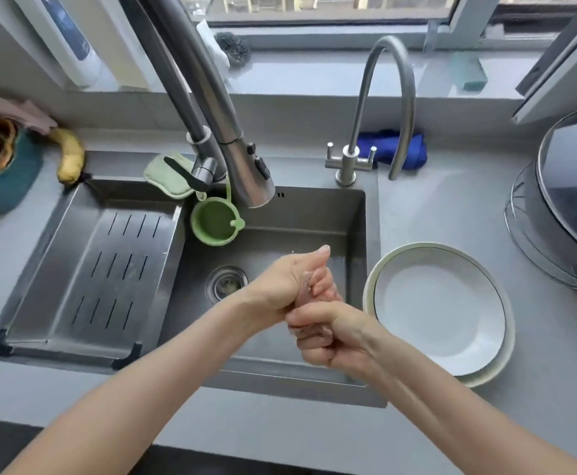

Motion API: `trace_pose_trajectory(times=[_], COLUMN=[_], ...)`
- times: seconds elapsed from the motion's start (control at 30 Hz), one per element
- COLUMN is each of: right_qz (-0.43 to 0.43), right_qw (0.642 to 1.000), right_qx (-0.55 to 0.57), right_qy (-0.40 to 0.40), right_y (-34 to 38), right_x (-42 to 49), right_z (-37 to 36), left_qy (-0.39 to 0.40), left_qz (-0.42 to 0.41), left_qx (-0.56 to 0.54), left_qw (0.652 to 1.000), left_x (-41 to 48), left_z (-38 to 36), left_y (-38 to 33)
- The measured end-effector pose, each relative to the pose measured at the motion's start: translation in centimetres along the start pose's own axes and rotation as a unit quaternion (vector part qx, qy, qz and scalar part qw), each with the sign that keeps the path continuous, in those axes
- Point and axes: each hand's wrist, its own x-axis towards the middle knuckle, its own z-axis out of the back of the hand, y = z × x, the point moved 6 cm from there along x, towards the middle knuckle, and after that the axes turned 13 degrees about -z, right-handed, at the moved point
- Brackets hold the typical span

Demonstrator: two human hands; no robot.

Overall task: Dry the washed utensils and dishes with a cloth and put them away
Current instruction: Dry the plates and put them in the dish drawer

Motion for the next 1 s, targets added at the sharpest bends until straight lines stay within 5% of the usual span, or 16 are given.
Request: trace_pose_trajectory(times=[0.27, 0.53, 0.7, 0.83, 1.0], right_qz=[0.070, 0.166, 0.182, 0.175, 0.216], right_qw=[0.933, 0.891, 0.804, 0.798, 0.872], right_qx=[-0.177, -0.192, -0.321, -0.318, -0.212], right_qy=[-0.306, -0.377, -0.467, -0.480, -0.385], right_y=[-0.8, -1.7, -1.2, -1.4, -1.4], right_x=[4.6, 7.4, 7.0, 5.3, 0.4], right_z=[2.4, 3.4, 3.4, 2.8, 3.6], left_qy=[-0.159, -0.291, -0.362, -0.291, -0.165], left_qz=[-0.030, -0.007, 0.018, 0.069, 0.109], left_qx=[0.209, 0.272, 0.231, 0.179, 0.197], left_qw=[0.964, 0.917, 0.903, 0.937, 0.960], left_x=[1.7, 1.8, 1.5, 1.5, 2.3], left_z=[3.7, 6.3, 6.8, 6.2, 4.1], left_y=[3.5, 5.4, 6.1, 5.2, 2.2])
